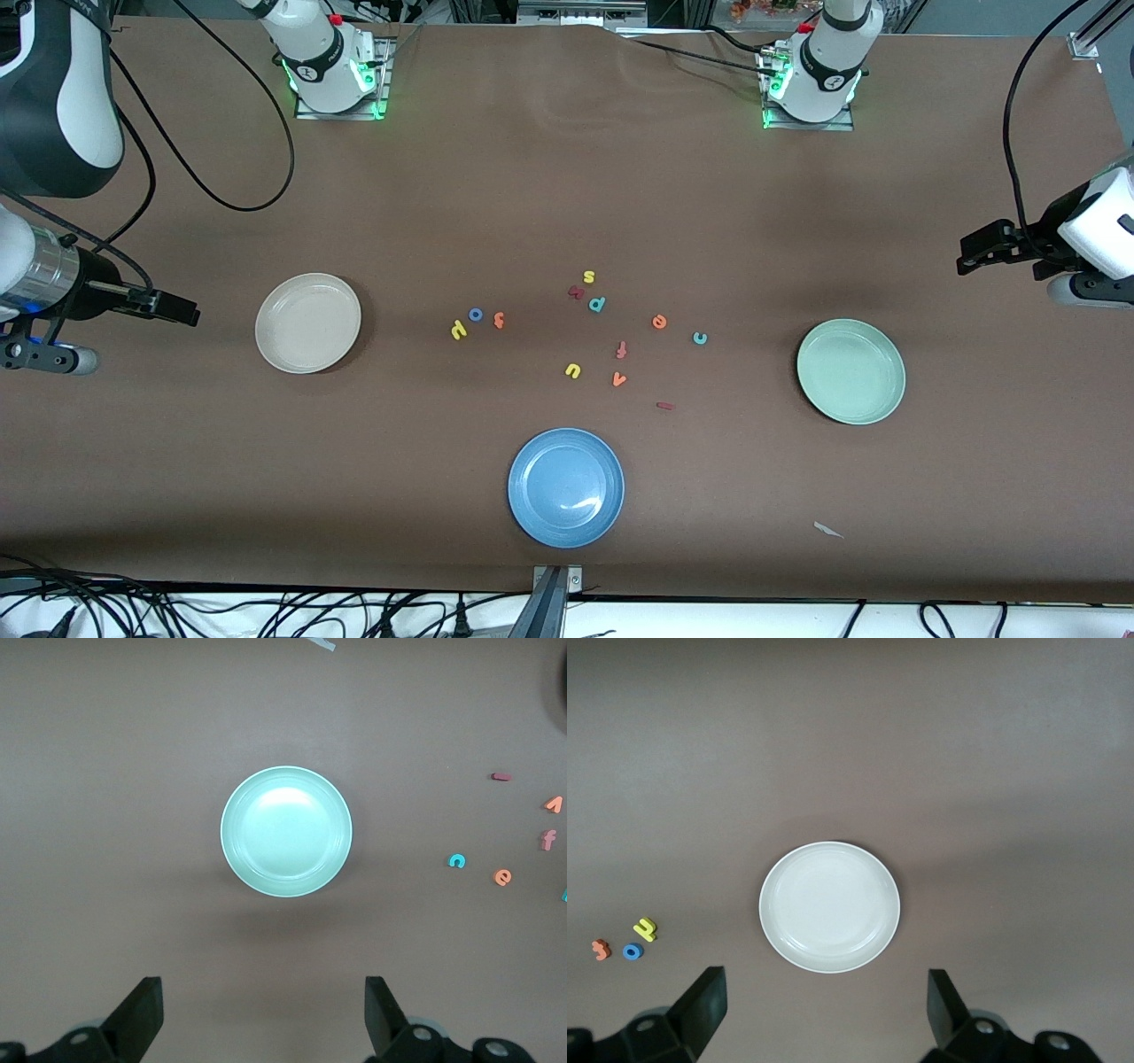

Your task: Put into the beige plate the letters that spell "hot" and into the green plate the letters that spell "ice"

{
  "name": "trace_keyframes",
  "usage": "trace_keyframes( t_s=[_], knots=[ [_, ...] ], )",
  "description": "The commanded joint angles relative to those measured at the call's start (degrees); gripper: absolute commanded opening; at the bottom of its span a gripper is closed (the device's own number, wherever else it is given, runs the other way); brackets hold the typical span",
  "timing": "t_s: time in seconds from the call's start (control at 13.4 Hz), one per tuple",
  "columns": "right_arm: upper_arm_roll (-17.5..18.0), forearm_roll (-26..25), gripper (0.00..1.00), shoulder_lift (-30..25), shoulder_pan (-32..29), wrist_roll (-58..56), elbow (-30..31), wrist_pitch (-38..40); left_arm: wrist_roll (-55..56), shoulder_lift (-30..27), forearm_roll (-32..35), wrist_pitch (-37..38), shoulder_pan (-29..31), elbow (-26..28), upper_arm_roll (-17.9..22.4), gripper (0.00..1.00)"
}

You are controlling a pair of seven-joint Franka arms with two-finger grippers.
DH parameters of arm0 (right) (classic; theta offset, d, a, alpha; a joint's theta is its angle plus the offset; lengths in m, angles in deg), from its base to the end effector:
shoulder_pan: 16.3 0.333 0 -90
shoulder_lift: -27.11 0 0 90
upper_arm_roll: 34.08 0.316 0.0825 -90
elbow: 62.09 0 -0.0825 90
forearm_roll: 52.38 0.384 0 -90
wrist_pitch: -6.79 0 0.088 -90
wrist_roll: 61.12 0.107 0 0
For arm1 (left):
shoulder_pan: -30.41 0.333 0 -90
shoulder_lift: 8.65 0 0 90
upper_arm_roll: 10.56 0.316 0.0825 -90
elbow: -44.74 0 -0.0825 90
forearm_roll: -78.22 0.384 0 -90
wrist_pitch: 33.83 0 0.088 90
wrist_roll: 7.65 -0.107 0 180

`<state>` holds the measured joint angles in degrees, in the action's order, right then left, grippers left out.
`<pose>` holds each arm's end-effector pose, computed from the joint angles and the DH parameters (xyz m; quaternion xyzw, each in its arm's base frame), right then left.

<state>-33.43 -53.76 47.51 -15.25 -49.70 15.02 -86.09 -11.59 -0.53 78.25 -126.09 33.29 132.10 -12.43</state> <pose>0.6579 0.0159 0.5183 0.9956 -0.0838 -0.0390 0.0146 0.5981 0.0119 0.5679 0.9993 -0.0255 -0.0279 0.0033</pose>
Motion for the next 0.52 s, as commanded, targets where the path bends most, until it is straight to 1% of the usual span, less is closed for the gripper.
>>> trace_keyframes(
  t_s=[0.0, 0.45],
  knots=[
    [0.14, 1.12, 1.00, -0.90, 0.09, 0.89, 0.32, 0.68, -1.33, -0.39, 1.47, -0.73, 0.11, 0.63, -0.24, 1.00],
    [0.14, 1.03, 1.00, -0.90, 0.09, 0.80, 0.32, 0.68, -1.33, -0.12, 1.56, -0.82, 0.02, 0.63, -0.24, 1.00]
  ],
)
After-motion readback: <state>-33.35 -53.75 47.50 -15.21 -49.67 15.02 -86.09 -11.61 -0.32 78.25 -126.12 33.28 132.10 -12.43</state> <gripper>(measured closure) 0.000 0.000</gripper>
